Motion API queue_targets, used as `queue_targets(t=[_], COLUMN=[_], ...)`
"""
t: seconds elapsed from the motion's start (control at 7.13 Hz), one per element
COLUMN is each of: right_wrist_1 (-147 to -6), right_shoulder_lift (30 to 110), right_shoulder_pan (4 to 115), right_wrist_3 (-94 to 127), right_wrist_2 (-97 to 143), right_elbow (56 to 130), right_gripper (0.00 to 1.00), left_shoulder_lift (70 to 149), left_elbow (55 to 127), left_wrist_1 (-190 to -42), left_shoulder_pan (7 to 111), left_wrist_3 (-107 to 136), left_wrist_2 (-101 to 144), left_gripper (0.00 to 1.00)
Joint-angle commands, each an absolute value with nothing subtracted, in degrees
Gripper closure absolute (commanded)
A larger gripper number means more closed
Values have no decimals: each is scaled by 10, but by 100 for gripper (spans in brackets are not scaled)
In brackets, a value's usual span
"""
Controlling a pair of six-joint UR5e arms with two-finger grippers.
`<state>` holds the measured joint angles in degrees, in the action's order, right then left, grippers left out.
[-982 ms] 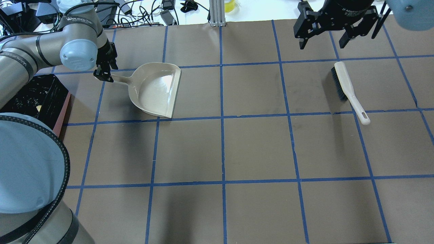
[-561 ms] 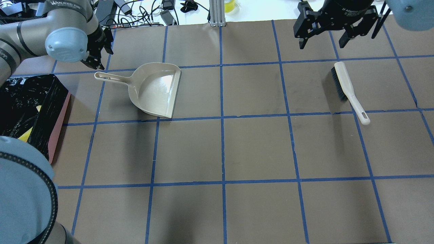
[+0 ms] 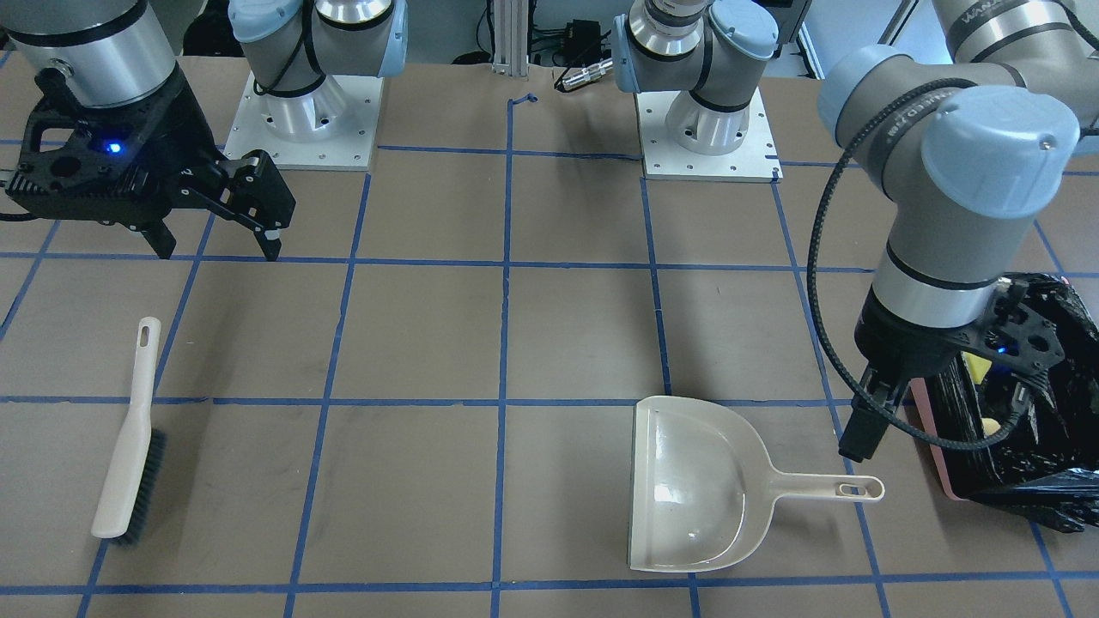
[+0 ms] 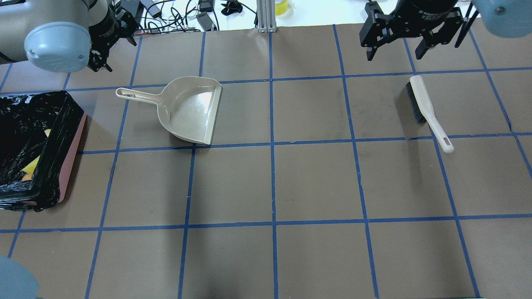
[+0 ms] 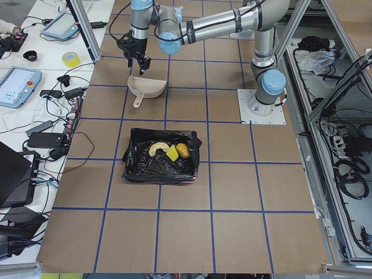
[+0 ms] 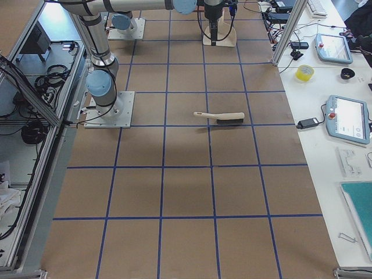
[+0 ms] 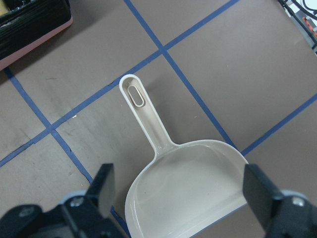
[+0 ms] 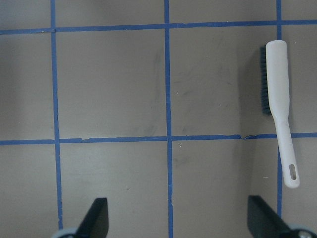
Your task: Sweep and dump trash into bin
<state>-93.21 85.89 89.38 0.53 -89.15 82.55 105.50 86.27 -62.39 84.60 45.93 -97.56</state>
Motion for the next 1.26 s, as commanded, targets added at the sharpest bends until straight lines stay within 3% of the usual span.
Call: queue_targets(t=[0.0,0.56,0.7,1.12], right_wrist_1=[-933,-934,-933,-933], right_shoulder_lift=[859,858,859,859], right_shoulder_pan=[894,894,894,894], right_wrist_3=[6,5,5,5], right_wrist_2=[-891,-891,-891,-891], right_elbow=[825,825,825,825], right_gripper=[0,0,0,0], left_shoulder_lift=[1039,1011,994,933], left_elbow=[874,914,906,852], left_wrist_1=[-627,-631,-686,-905], left_shoulder_pan=[857,925,925,889], left_wrist_3=[322,190,35,-89], left_wrist_2=[-909,-911,-918,-920], left_gripper=[0,0,0,0])
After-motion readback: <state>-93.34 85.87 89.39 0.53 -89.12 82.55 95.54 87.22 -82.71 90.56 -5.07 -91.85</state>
